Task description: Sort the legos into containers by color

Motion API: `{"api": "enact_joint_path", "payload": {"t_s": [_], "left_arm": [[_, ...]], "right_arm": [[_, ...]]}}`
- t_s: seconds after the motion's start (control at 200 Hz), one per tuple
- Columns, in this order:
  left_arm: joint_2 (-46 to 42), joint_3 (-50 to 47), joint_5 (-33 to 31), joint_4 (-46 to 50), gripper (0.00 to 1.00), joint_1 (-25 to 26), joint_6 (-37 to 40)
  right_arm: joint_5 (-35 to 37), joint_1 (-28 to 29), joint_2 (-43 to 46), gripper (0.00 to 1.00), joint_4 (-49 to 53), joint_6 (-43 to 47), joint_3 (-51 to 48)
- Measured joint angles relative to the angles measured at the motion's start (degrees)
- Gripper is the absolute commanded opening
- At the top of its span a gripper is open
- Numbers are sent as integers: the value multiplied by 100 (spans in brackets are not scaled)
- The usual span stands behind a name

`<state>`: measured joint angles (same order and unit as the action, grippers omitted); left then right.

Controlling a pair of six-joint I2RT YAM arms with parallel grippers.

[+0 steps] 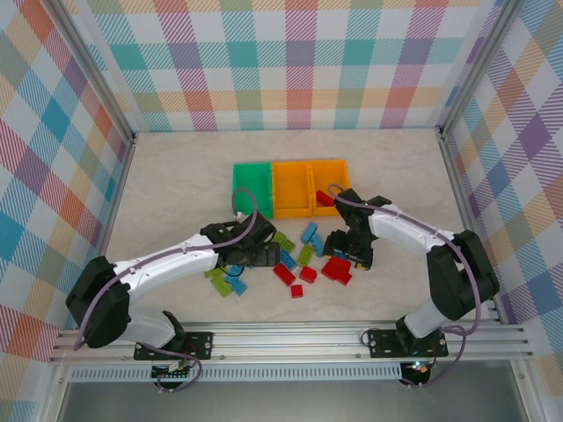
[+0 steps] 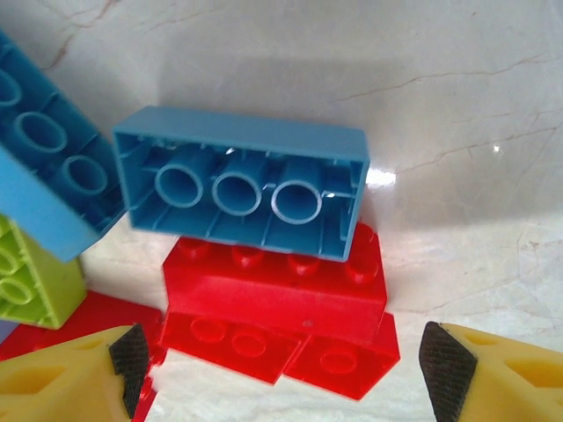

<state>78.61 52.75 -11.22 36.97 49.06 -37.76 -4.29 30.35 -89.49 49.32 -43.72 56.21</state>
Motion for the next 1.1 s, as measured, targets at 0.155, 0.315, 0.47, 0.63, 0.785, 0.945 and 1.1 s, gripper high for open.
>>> {"api": "enact_joint_path", "payload": {"t_s": [0.155, 0.315, 0.47, 0.63, 0.785, 0.945, 1.1], "left_arm": [[-317, -302, -76, 4, 100, 0, -37], [-476, -389, -111, 33, 100, 0, -35], [-485, -389, -114, 35, 100, -9, -33], [-487, -389, -131, 39, 100, -35, -35], [-575, -466, -133, 17, 100, -90, -35], [-612, -531, -136, 20, 100, -146, -28], [-671, -588, -168, 50, 100, -282, -33]], "right_arm": [[111, 162, -170, 80, -85, -37, -50], [175, 201, -216, 76, -188, -70, -74], [210, 201, -468, 64, -254, -68, -24], [219, 201, -531, 55, -188, -70, 55], [306, 238, -487, 54, -173, -107, 59], [592, 275, -306, 53, 0, -201, 76], [890, 286, 116, 53, 437, -238, 466]]}}
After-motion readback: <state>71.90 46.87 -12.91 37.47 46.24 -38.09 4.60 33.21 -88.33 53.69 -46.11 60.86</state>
